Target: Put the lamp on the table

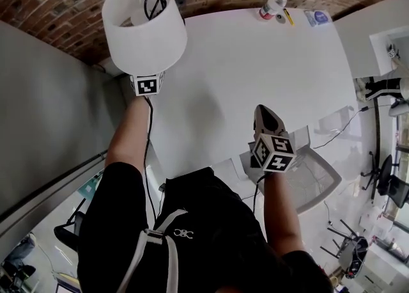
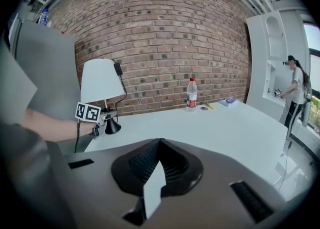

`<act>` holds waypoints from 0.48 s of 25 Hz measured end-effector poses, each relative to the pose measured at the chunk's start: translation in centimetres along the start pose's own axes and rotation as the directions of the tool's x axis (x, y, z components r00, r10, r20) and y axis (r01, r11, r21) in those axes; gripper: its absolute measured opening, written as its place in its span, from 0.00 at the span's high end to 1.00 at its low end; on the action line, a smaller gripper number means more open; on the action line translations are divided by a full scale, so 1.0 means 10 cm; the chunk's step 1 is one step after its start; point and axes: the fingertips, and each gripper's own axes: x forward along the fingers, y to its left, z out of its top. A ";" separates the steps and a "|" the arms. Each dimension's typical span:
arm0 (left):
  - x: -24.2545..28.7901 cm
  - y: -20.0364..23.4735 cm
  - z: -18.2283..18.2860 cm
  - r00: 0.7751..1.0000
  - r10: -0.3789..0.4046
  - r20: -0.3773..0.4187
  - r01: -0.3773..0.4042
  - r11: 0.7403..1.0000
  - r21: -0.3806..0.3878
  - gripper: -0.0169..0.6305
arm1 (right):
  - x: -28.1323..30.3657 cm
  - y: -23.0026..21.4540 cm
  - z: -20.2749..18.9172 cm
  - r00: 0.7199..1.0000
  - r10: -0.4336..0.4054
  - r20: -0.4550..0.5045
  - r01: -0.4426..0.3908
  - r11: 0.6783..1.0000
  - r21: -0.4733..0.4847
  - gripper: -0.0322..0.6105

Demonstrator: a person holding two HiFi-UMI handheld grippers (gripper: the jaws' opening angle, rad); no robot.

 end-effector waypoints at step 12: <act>0.01 -0.03 -0.21 0.998 0.020 -0.066 -0.015 0.996 0.086 0.72 | 0.05 0.17 -0.03 0.999 0.049 -0.009 -0.049 0.999 -0.022 0.96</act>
